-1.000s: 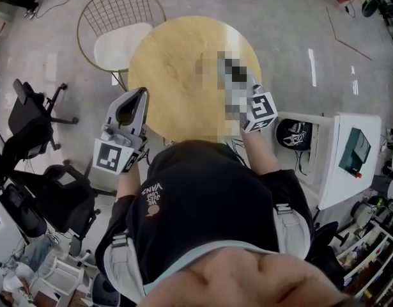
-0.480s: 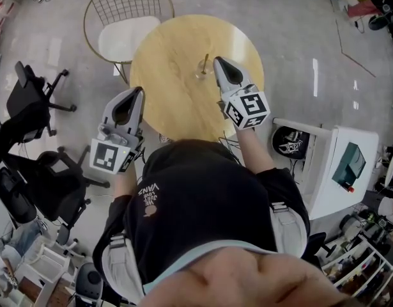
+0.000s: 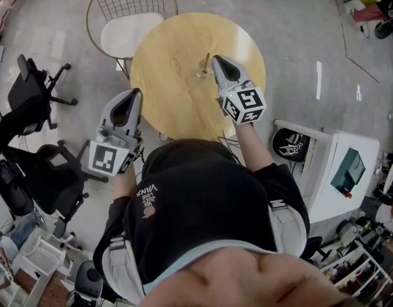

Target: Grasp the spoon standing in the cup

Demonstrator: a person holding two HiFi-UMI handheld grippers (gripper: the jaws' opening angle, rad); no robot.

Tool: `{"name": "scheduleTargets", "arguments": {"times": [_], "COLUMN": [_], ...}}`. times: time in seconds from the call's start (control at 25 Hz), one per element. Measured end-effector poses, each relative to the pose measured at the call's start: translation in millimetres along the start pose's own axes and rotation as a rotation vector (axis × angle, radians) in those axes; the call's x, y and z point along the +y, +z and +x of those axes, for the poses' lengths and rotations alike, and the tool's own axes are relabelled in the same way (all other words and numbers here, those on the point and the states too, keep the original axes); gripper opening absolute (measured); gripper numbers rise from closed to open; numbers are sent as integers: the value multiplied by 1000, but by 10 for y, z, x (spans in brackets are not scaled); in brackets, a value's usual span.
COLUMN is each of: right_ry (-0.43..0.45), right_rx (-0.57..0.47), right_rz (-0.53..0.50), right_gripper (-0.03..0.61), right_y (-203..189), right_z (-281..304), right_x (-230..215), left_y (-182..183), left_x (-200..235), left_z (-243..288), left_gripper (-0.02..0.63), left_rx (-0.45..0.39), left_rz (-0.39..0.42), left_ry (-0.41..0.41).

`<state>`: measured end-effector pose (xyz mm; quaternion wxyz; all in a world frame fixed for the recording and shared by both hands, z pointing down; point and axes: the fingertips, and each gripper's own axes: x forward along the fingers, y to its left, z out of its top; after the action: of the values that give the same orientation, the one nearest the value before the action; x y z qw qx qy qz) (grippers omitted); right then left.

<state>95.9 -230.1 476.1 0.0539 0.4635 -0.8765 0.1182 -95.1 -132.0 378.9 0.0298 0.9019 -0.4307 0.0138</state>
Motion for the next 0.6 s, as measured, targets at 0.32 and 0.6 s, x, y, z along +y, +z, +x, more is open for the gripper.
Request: {"name": "scheduleTargets", "arguments": {"times": [0.32, 0.6], "right_ry": [33, 55], "right_rx": [29, 66], "right_rz": [7, 21], "right_gripper": [-2, -2], "right_y": [-143, -304], "right_z": [102, 161], "right_x": [-13, -64], "left_y": [-1, 18], "left_x": [11, -70], "left_z": [-22, 24], "left_gripper": [11, 11], "left_rx": [-2, 21], "left_rz": [22, -23], "left_ry": [31, 59]}}
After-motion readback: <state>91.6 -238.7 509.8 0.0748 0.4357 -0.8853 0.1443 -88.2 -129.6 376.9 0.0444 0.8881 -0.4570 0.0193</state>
